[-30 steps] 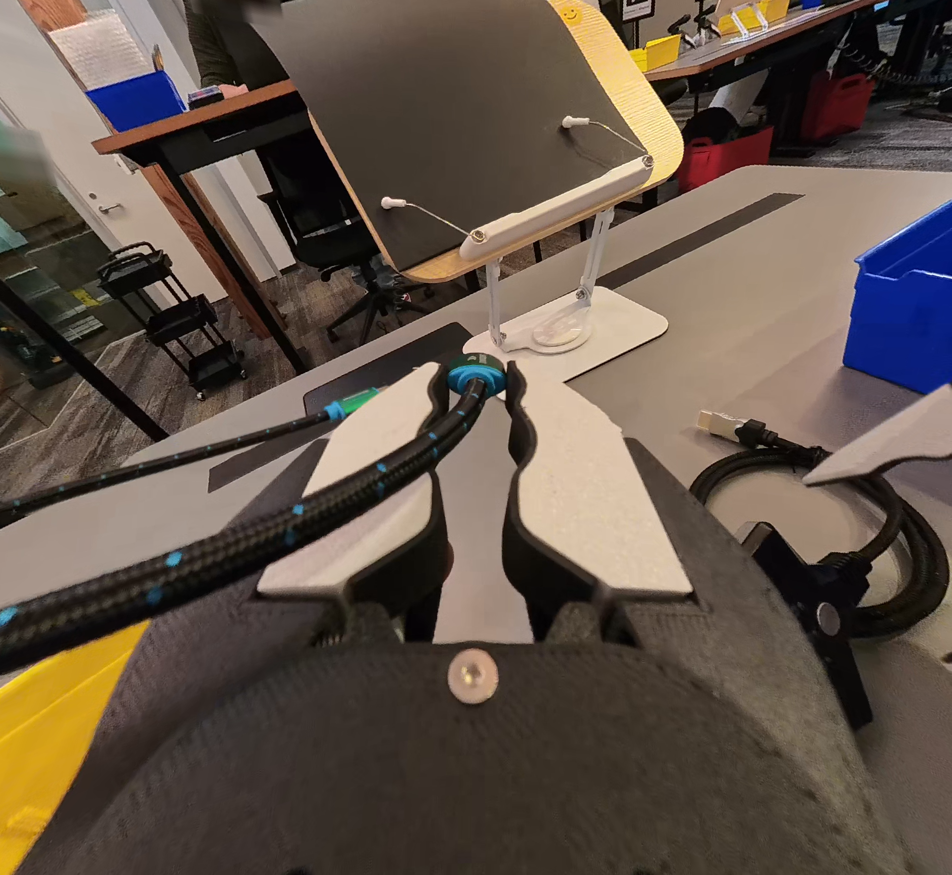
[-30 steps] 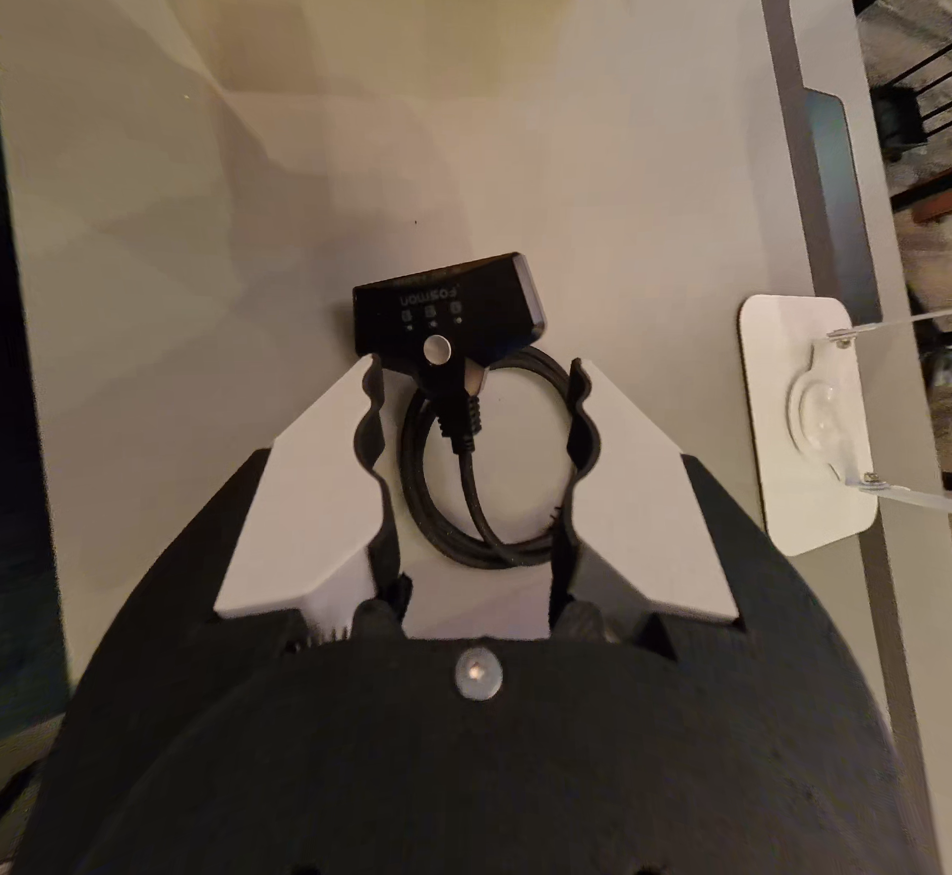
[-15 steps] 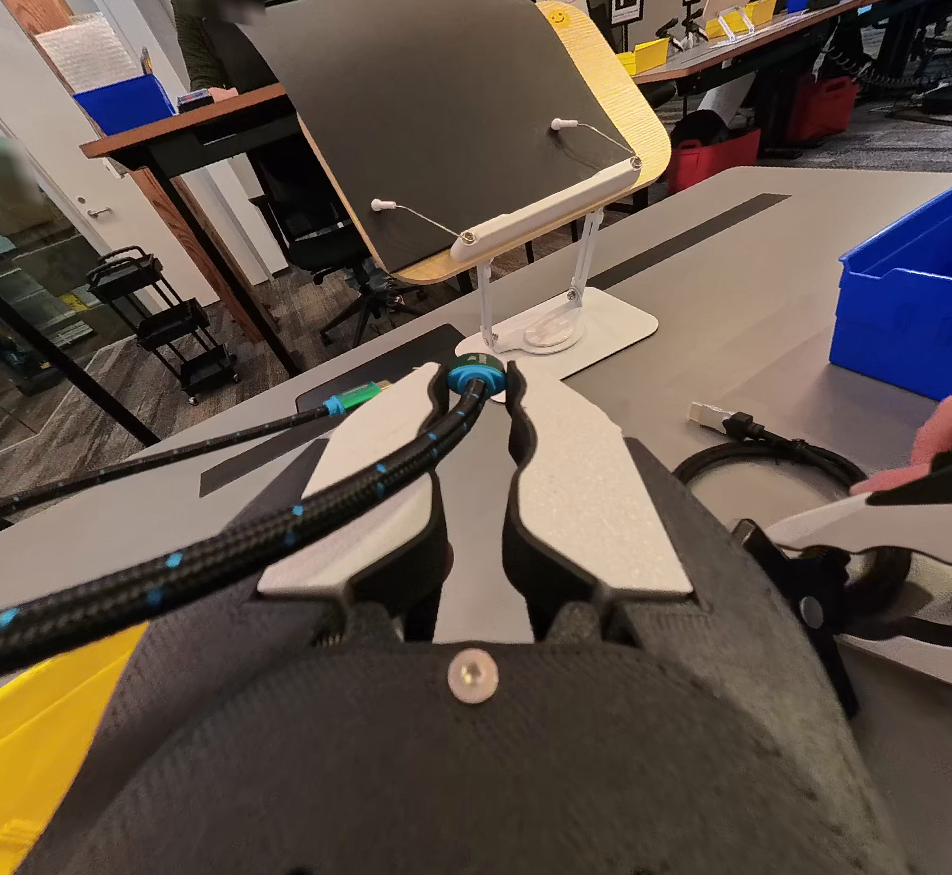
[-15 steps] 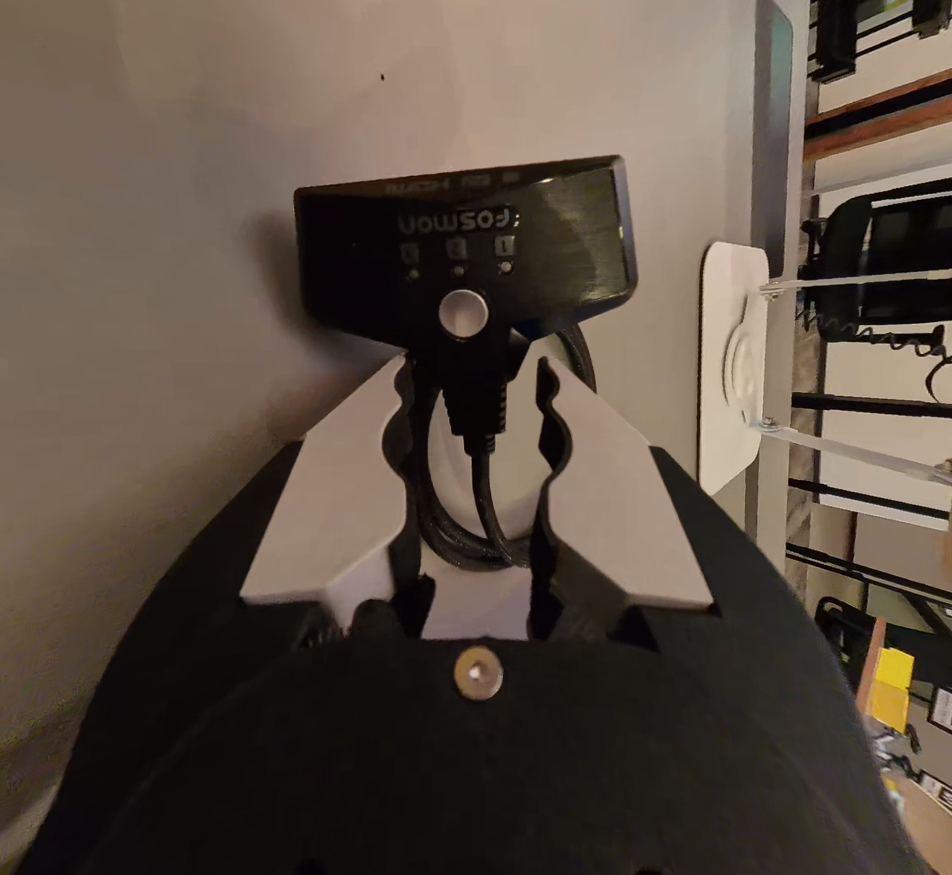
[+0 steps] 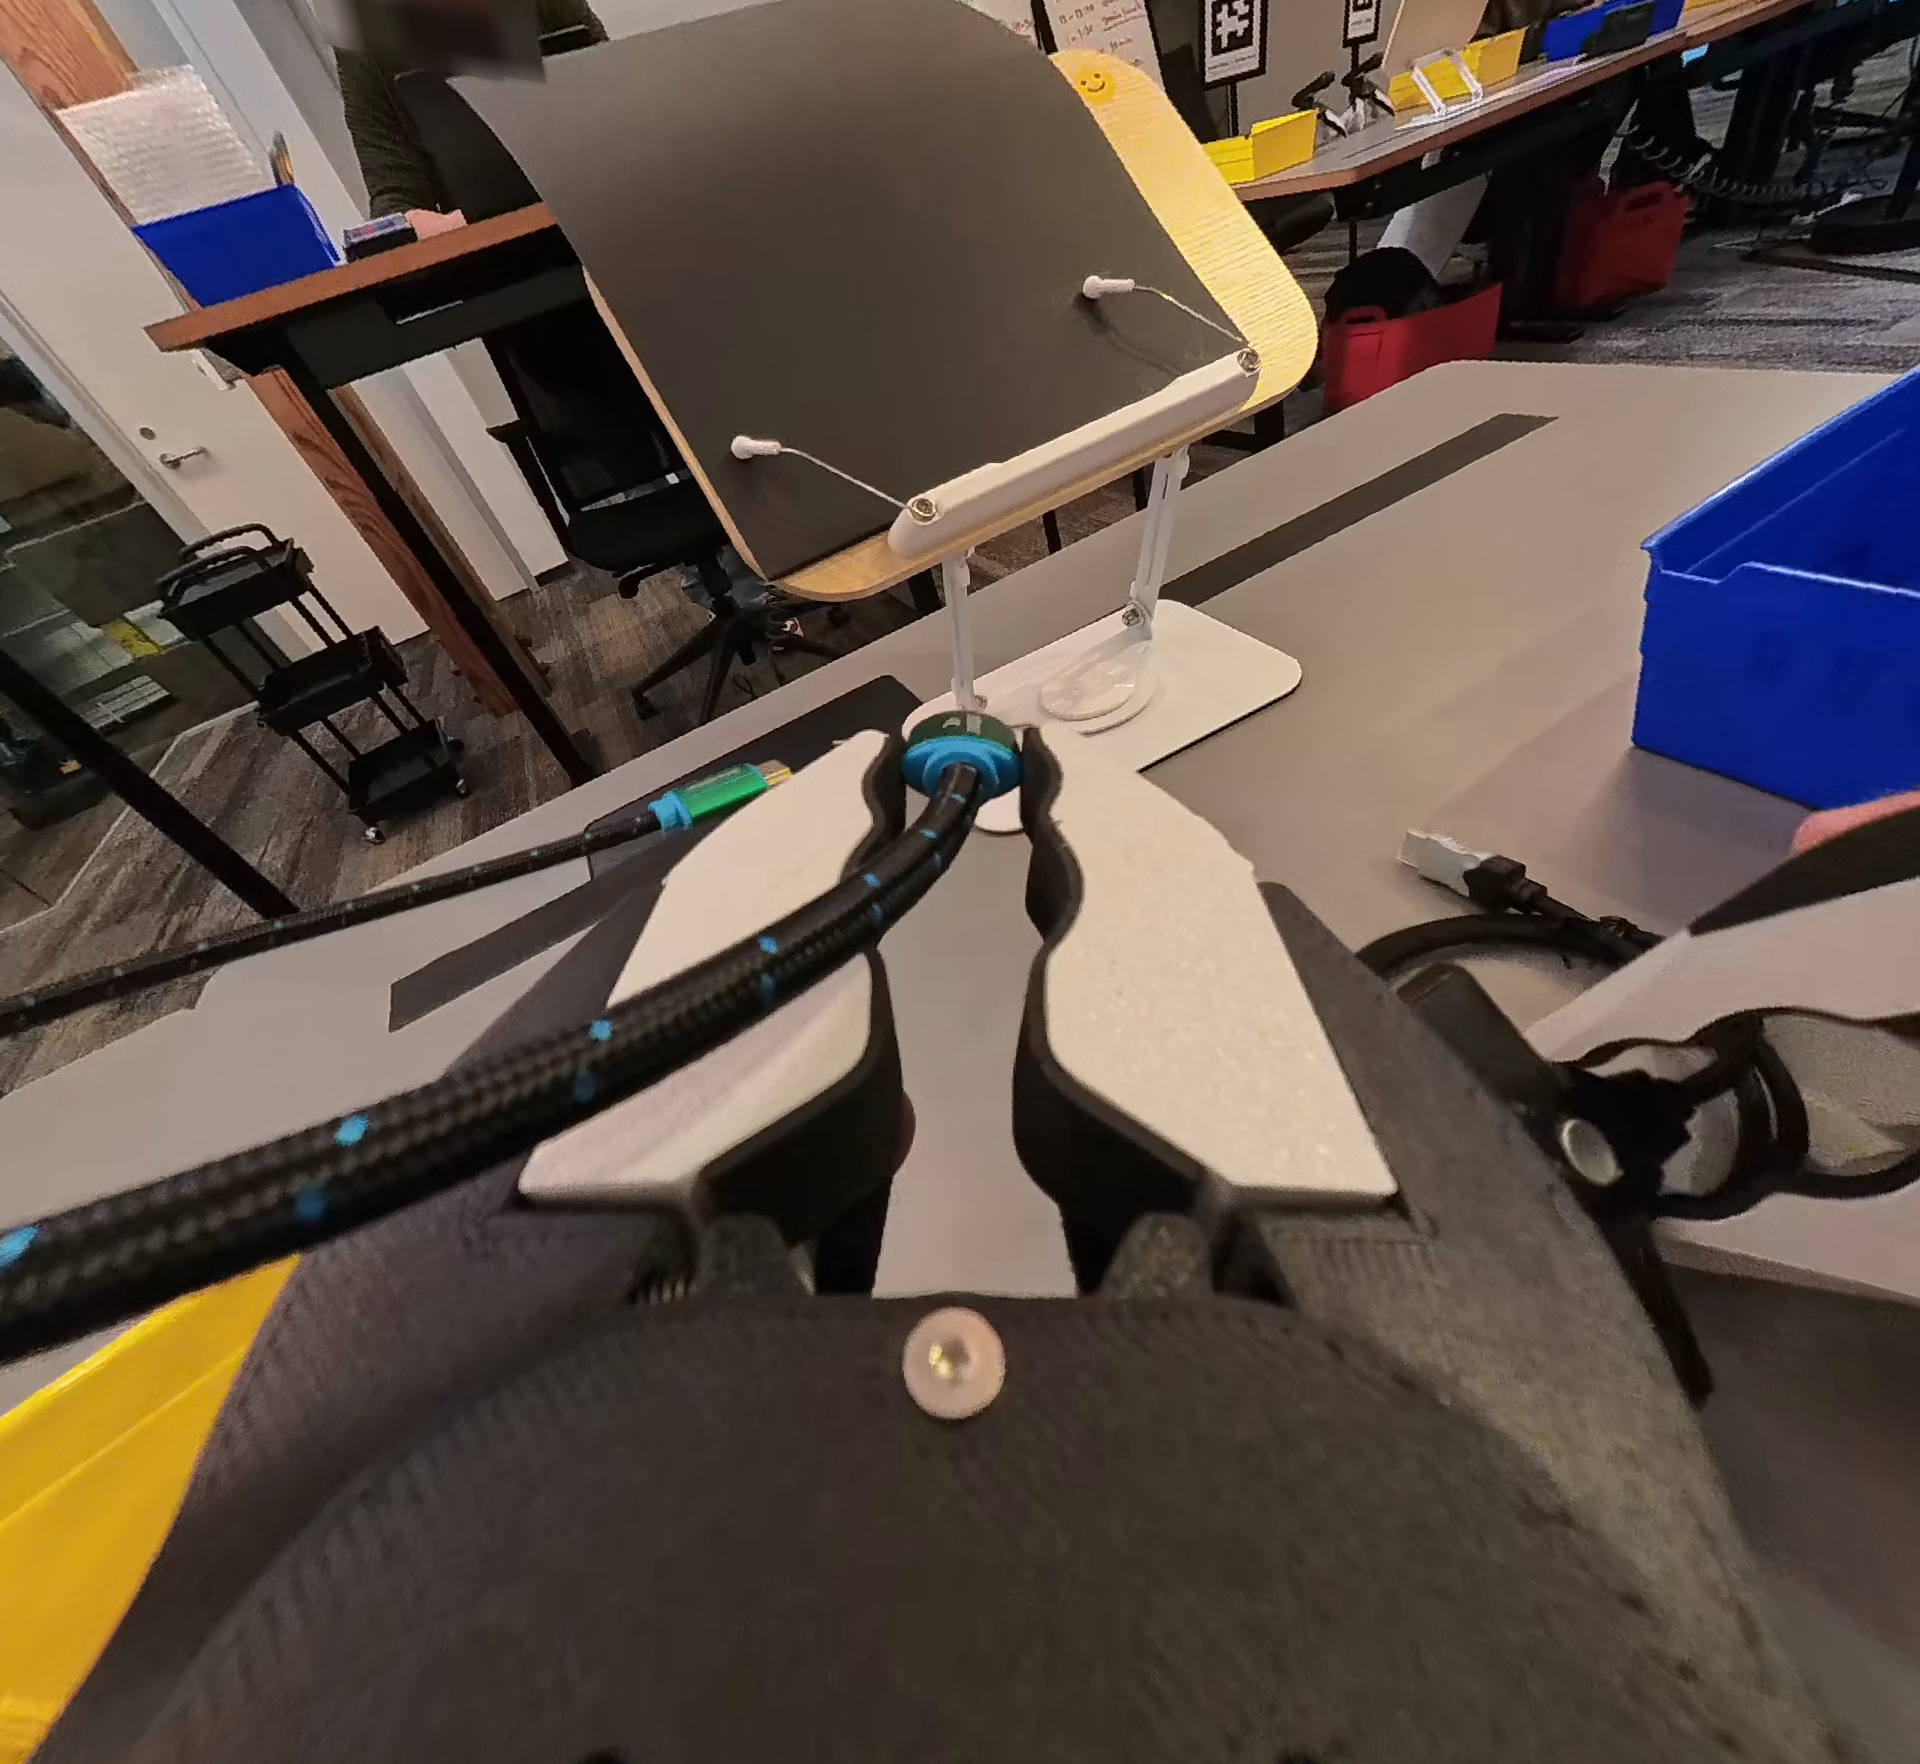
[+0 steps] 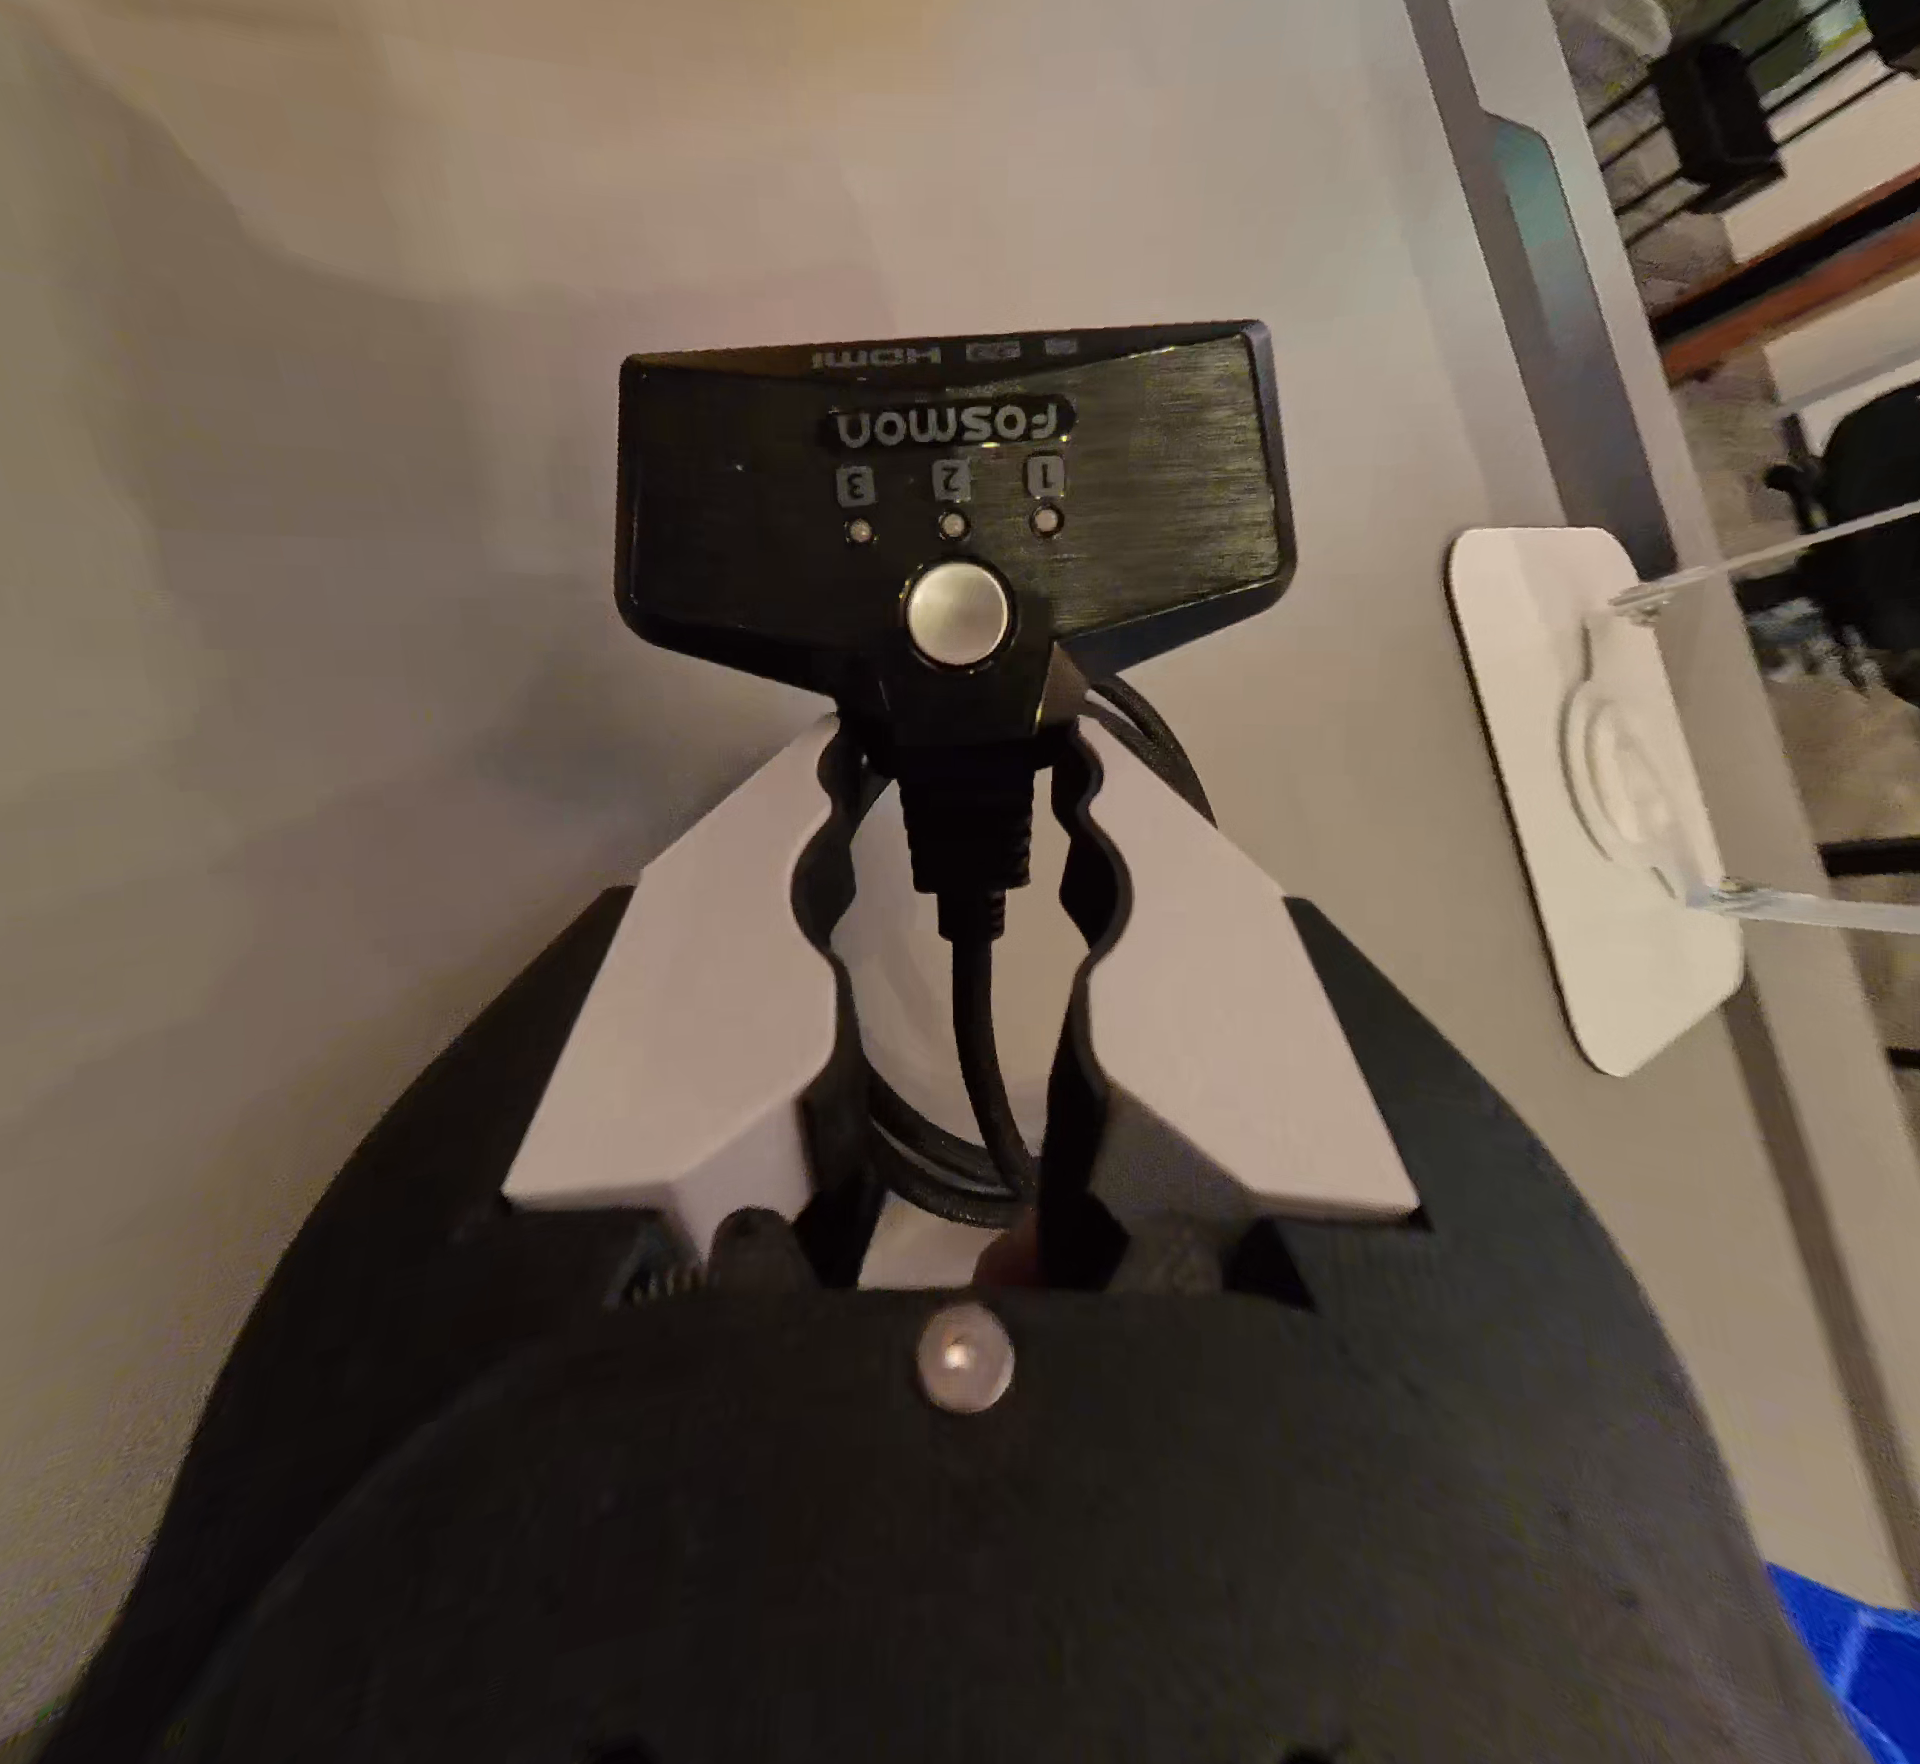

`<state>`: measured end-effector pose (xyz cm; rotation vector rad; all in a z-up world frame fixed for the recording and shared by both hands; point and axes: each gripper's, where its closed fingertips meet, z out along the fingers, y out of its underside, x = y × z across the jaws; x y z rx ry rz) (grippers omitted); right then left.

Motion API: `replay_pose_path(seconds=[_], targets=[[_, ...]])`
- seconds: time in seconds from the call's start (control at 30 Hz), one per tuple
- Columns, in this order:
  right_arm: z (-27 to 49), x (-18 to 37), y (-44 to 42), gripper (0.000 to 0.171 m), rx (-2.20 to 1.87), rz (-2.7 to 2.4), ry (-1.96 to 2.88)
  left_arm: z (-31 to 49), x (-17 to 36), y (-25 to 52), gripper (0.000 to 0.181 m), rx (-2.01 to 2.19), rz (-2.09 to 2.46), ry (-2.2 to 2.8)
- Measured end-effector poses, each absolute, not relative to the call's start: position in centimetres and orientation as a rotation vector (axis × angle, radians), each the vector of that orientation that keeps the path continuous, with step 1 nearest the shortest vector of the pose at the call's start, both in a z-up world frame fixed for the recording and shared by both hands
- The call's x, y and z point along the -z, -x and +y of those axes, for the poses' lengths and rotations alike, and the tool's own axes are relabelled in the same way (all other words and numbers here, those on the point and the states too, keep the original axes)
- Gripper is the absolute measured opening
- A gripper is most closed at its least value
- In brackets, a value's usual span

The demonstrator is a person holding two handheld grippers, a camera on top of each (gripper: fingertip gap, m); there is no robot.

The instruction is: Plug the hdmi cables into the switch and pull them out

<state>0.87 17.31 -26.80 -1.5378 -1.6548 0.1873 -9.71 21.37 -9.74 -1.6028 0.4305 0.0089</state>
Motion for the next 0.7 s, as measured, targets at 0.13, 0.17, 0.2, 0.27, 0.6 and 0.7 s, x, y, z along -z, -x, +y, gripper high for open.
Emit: replay_pose_path(seconds=[0.13, 0.17, 0.2, 0.27, 0.6, 0.7], targets=[[17.3, 25.7, -1.8, 0.035, -0.331, -1.618, 1.573, 21.2, 9.6, 9.4, 0.02, 0.0, 0.441, 1.595], [17.2, 25.4, -1.9, 0.035, -0.37, -1.611, 1.577, 21.2, 9.6, 9.3, 0.02, 0.003, 0.443, 1.593], [17.0, 25.1, -2.0, 0.035, -0.407, -1.608, 1.582, 21.1, 9.6, 9.3, 0.02, 0.006, 0.445, 1.591], [17.0, 24.7, -2.4, 0.035, -0.453, -1.608, 1.587, 21.1, 9.5, 9.2, 0.02, 0.012, 0.447, 1.587], [16.1, 24.0, -3.0, 0.034, -0.589, -1.65, 1.602, 20.9, 9.8, 8.1, 0.02, 0.046, 0.486, 1.573], [15.4, 25.8, -3.7, 0.035, -0.483, -1.806, 1.64, 20.9, 10.0, 7.8, 0.02, 0.051, 0.501, 1.573]])
